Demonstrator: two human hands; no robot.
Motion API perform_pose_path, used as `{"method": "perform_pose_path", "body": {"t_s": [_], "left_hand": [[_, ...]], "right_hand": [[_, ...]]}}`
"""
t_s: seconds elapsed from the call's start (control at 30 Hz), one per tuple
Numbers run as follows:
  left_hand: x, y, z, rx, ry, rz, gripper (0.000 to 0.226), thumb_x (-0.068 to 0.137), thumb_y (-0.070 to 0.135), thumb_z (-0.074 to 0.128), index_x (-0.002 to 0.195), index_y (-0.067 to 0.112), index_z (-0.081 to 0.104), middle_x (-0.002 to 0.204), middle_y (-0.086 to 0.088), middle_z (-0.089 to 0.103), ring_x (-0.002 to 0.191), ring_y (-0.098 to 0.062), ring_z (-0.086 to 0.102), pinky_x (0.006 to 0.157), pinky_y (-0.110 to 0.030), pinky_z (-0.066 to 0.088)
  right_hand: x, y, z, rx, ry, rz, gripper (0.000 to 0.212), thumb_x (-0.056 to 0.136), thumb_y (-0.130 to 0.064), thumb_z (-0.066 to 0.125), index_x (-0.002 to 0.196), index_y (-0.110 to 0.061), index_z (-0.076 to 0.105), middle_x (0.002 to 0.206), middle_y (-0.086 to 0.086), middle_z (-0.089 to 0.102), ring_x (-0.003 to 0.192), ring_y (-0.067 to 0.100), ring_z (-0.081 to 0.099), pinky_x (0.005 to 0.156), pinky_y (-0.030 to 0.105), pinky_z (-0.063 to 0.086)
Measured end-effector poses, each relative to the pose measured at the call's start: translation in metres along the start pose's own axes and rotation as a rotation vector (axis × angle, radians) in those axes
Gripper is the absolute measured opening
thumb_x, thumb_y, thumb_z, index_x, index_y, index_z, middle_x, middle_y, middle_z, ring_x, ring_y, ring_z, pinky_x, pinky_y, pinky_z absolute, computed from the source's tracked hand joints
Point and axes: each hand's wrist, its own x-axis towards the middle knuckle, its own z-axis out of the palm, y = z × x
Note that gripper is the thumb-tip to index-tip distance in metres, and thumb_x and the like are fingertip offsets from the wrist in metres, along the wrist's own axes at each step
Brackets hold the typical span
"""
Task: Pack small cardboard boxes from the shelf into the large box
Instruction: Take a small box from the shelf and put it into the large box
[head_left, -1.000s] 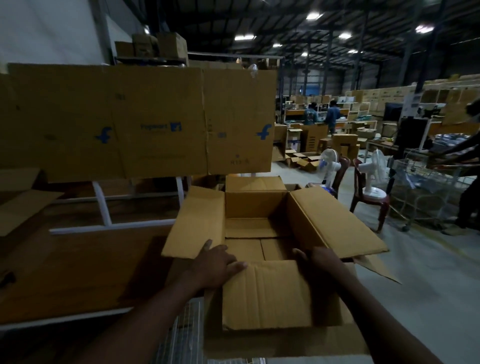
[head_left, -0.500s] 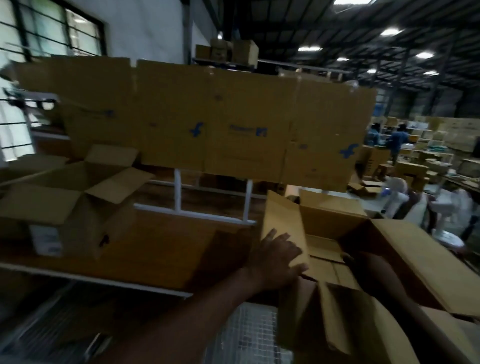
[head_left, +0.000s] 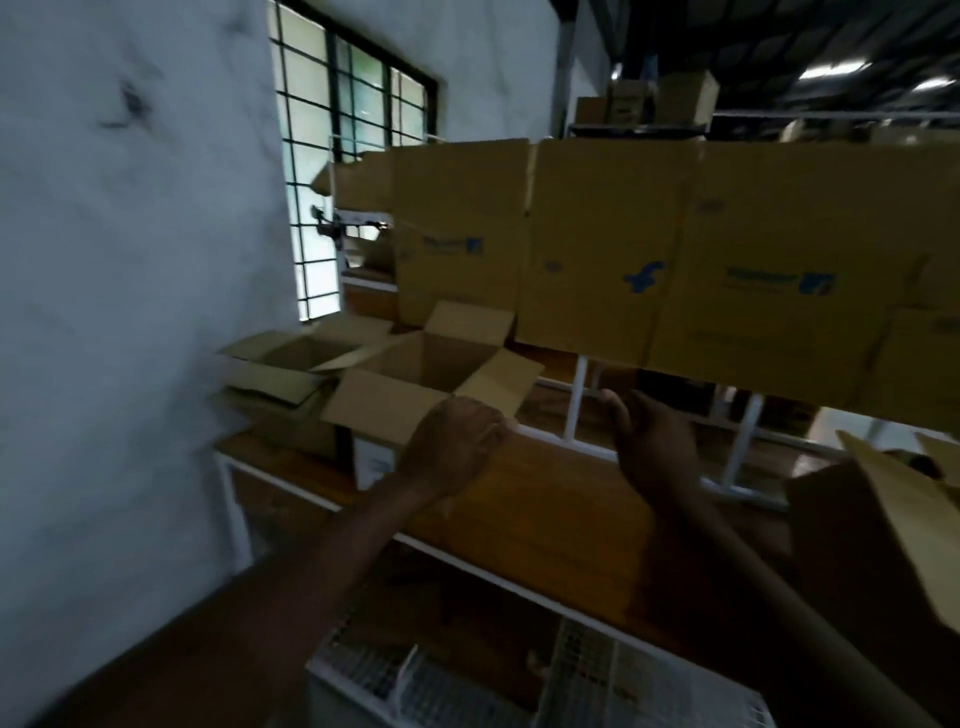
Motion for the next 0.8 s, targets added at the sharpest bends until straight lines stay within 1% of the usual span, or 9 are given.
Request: {"method": "perform_pose_path", "body": {"t_s": [0.03, 0.1, 0.17, 0.27, 0.37, 0.43, 0.57, 0.67, 0.8], "left_hand": [[-0.001, -0.028, -0.013, 0.010, 0.007, -0.050, 0.015, 0.101, 0.032, 0.063, 0.094, 0.023, 0.074, 0.091, 0.002, 0.072, 0.089, -0.020, 0.068, 0.080, -0.042, 0.056], [-0.005, -0.072, -0.034, 0.026, 0.095, -0.103, 0.035, 0.105, 0.038, 0.057, 0.081, 0.018, 0.071, 0.078, -0.001, 0.068, 0.077, -0.020, 0.065, 0.068, -0.040, 0.051], [-0.012, -0.110, -0.053, 0.033, 0.148, -0.124, 0.044, 0.107, 0.042, 0.052, 0.075, 0.017, 0.069, 0.073, -0.002, 0.066, 0.072, -0.017, 0.061, 0.065, -0.038, 0.049], [-0.018, -0.153, -0.055, 0.079, 0.122, -0.141, 0.042, 0.106, 0.043, 0.053, 0.081, 0.016, 0.072, 0.079, -0.001, 0.070, 0.076, -0.016, 0.063, 0.069, -0.034, 0.049], [-0.011, -0.203, -0.054, 0.136, 0.088, -0.175, 0.044, 0.106, 0.049, 0.048, 0.093, 0.016, 0.075, 0.091, 0.000, 0.073, 0.084, -0.013, 0.064, 0.072, -0.026, 0.045], [-0.003, -0.231, -0.044, 0.140, 0.071, -0.187, 0.043, 0.105, 0.050, 0.048, 0.102, 0.016, 0.075, 0.099, -0.001, 0.074, 0.092, -0.014, 0.065, 0.079, -0.031, 0.050], [0.029, -0.286, -0.027, 0.125, 0.027, -0.147, 0.042, 0.104, 0.049, 0.052, 0.112, 0.014, 0.075, 0.106, -0.004, 0.075, 0.098, -0.018, 0.067, 0.087, -0.038, 0.055], [0.054, -0.329, -0.009, 0.151, -0.045, -0.170, 0.052, 0.102, 0.060, 0.045, 0.117, 0.017, 0.073, 0.113, -0.003, 0.073, 0.105, -0.018, 0.065, 0.092, -0.039, 0.053], [0.077, -0.377, 0.020, 0.074, -0.073, -0.143, 0.045, 0.094, 0.063, 0.061, 0.103, 0.020, 0.073, 0.099, 0.002, 0.070, 0.095, -0.015, 0.063, 0.085, -0.037, 0.052]], "right_hand": [[0.008, -0.017, 0.028, 0.029, -0.035, 0.009, 0.043, 0.103, -0.057, 0.039, 0.080, -0.028, 0.062, 0.068, -0.007, 0.060, 0.058, 0.006, 0.057, 0.050, 0.031, 0.048], [0.022, -0.040, 0.077, 0.069, -0.071, -0.044, 0.049, 0.101, -0.064, 0.035, 0.080, -0.029, 0.061, 0.071, -0.009, 0.061, 0.061, 0.004, 0.058, 0.052, 0.032, 0.050], [0.033, -0.053, 0.117, 0.060, -0.109, -0.054, 0.049, 0.099, -0.070, 0.033, 0.081, -0.031, 0.059, 0.074, -0.012, 0.058, 0.065, 0.002, 0.056, 0.053, 0.029, 0.044], [0.052, -0.075, 0.177, 0.078, -0.189, -0.084, 0.049, 0.097, -0.069, 0.038, 0.094, -0.029, 0.066, 0.084, -0.012, 0.059, 0.075, 0.003, 0.057, 0.059, 0.027, 0.043], [0.075, -0.080, 0.237, 0.092, -0.225, -0.095, 0.057, 0.096, -0.072, 0.037, 0.090, -0.024, 0.068, 0.081, -0.007, 0.061, 0.074, 0.008, 0.057, 0.058, 0.029, 0.042], [0.093, -0.070, 0.285, 0.060, -0.227, -0.102, 0.065, 0.094, -0.077, 0.033, 0.091, -0.020, 0.066, 0.082, -0.003, 0.059, 0.078, 0.017, 0.058, 0.061, 0.029, 0.035], [0.129, -0.054, 0.359, 0.018, -0.266, -0.030, 0.071, 0.090, -0.079, 0.035, 0.108, -0.018, 0.065, 0.100, 0.002, 0.064, 0.094, 0.023, 0.060, 0.074, 0.036, 0.049], [0.142, -0.032, 0.393, -0.021, -0.234, -0.043, 0.058, 0.094, -0.075, 0.032, 0.085, -0.024, 0.059, 0.077, -0.005, 0.058, 0.070, 0.014, 0.056, 0.064, 0.038, 0.050], [0.146, -0.012, 0.415, -0.076, -0.164, -0.084, 0.058, 0.100, -0.067, 0.033, 0.065, -0.027, 0.054, 0.057, -0.007, 0.048, 0.050, 0.008, 0.045, 0.055, 0.035, 0.044]]}}
